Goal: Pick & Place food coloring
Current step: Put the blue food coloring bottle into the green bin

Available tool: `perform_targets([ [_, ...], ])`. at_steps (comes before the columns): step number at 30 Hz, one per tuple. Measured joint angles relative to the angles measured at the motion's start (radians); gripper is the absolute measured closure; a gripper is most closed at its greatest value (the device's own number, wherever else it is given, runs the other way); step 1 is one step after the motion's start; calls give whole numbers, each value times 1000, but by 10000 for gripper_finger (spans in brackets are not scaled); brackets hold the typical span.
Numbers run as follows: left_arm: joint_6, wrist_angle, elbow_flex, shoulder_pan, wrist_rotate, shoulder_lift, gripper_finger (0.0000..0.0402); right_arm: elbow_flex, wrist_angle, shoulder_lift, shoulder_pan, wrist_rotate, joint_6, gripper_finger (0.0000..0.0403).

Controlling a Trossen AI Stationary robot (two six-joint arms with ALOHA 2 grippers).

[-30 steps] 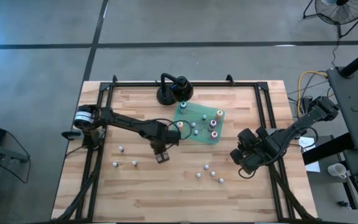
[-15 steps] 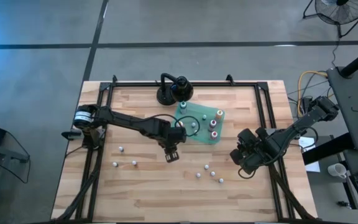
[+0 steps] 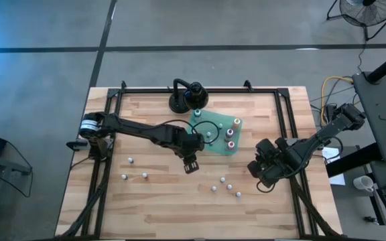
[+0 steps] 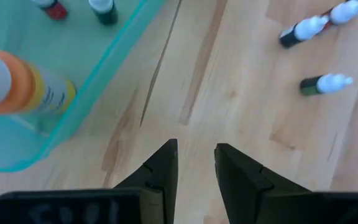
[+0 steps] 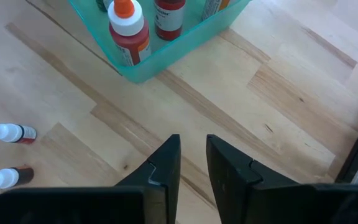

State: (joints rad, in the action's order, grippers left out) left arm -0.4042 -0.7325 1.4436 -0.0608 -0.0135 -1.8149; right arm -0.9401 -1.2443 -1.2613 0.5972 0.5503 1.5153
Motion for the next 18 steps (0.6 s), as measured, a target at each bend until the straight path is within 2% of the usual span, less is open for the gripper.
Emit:
perform_targets([
  [18, 10, 8, 51, 0, 0, 0, 321, 0, 6, 0, 0, 0, 2, 314],
])
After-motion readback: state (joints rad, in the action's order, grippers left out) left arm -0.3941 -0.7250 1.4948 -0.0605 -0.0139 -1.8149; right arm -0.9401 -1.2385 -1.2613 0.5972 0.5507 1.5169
